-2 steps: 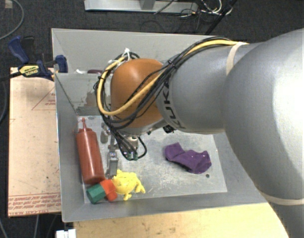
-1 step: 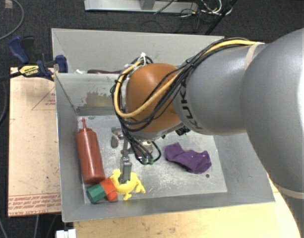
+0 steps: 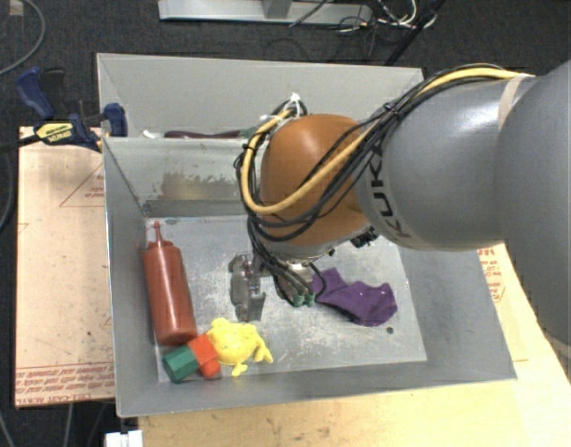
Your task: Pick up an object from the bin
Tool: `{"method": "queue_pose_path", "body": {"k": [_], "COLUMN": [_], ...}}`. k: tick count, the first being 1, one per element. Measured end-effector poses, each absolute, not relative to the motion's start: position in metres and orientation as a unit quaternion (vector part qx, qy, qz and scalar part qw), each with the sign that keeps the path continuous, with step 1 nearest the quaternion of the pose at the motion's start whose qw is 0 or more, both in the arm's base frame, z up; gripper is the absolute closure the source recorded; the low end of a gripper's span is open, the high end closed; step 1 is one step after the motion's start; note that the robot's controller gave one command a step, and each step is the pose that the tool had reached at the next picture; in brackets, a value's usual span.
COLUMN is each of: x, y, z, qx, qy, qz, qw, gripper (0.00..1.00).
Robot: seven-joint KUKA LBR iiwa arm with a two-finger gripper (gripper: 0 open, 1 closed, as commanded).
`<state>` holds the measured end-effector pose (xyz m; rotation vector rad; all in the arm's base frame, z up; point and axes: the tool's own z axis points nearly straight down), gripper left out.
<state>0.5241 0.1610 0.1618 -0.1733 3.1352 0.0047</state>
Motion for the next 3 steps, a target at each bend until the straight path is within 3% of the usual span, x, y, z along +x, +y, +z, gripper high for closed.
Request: {"method": "queue_pose_path", "body": {"k": [1, 2, 3], "x": [0.524, 0.524, 0.518], "y": [0.161, 0.161, 0.137], "z": [0.162, 0.162, 0.131], "qx": [-0.055, -0.055, -0.046], "qy": [0.998, 0.998, 0.999], "qz": [0.001, 0.001, 0.003], "qw": [0.001, 0.001, 0.002], "gripper": [0.0, 0.0, 0.0]}}
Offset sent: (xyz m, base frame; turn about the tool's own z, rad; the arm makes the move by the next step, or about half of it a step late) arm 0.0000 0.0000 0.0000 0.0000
